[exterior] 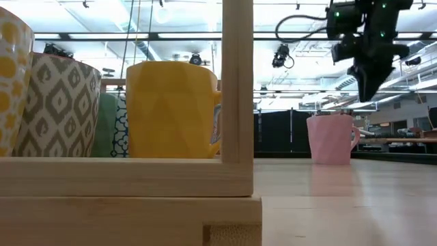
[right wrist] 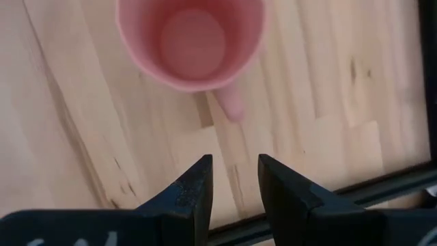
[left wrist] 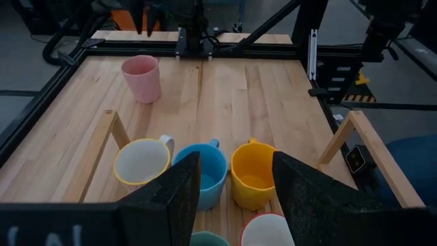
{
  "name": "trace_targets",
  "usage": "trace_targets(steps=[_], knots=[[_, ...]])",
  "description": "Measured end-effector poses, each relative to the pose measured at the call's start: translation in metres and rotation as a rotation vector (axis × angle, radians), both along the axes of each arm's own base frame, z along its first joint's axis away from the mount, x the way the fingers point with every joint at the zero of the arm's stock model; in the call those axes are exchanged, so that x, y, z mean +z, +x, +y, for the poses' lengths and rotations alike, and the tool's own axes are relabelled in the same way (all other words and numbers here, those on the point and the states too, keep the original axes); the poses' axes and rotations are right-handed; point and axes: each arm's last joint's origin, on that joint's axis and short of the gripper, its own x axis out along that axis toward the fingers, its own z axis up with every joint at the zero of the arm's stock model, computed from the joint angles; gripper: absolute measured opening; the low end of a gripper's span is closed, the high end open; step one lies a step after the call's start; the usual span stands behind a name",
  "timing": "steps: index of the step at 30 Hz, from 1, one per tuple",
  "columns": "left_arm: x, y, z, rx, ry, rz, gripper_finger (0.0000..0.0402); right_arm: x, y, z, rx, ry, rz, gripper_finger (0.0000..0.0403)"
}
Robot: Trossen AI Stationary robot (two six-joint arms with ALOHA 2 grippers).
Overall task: Place coffee mugs
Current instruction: Put the pink mug on the shelf aligned with the yellow and white mug
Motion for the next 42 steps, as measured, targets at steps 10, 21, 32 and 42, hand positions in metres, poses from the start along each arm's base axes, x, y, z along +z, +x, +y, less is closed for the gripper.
trace_targets(steps=[10,21,32,42], knots=[[0.0,0.0,0.0,0.0,0.001,0.0,0.0188,-0.025,0.005,-0.004,0.147,-0.077,0.007,0.0122],[0.0,0.0,0.0,0.0,0.002,0.0,0.0188,-0.041,0.007,-0.006,0.212,-0.116,0.004,0.0122],[0.0,0.0,0.0,-0.001,0.004,0.0,0.0188,-0.045,0.015,-0.01,0.245,-0.123,0.006,0.0122],[0.0,0.0,0.0,-0.001,0.004,0.0,0.0188,-0.065,0.028,-0.018,0.261,-0.054,0.09,0.0122]])
